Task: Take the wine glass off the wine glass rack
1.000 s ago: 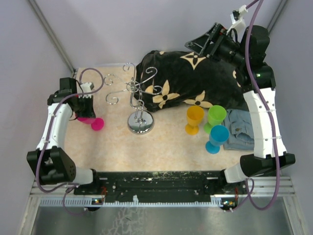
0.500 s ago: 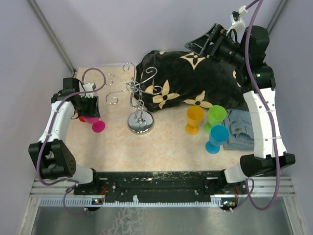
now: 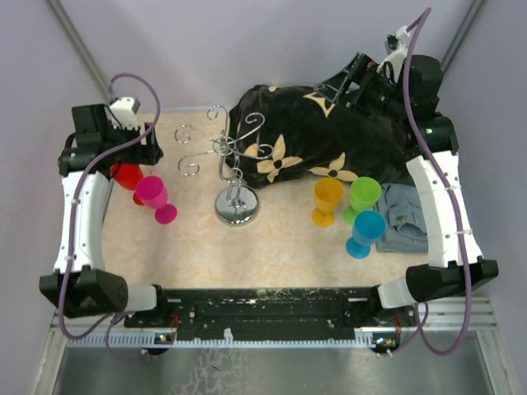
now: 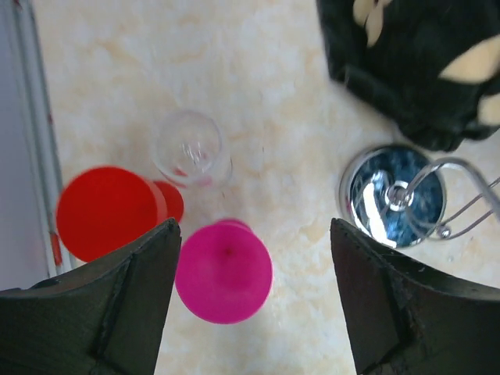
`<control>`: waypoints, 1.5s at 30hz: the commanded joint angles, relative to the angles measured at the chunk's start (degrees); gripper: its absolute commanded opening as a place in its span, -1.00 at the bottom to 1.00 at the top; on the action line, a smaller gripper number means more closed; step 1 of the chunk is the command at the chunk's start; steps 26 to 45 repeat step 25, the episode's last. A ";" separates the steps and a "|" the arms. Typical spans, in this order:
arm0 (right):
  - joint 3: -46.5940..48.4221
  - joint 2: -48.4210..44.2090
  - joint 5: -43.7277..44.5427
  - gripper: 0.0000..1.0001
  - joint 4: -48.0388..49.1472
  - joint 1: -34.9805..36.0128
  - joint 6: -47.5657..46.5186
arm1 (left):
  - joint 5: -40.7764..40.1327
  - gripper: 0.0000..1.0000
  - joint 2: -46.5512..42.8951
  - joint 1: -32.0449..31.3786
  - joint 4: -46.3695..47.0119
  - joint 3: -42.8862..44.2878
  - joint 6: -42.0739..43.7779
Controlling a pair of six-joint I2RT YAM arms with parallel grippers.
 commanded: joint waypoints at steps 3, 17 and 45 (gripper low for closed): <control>-6.01 -2.05 15.36 0.78 -3.89 -0.06 -5.34 | 1.47 0.67 -12.08 2.61 20.43 -7.96 -6.05; -37.36 -14.01 37.41 0.82 9.92 0.19 -10.20 | 7.06 0.62 -20.41 12.25 45.92 -33.19 -15.66; -44.09 -15.66 41.19 0.84 12.04 0.50 -9.76 | 8.10 0.60 -19.53 12.24 49.47 -35.12 -15.35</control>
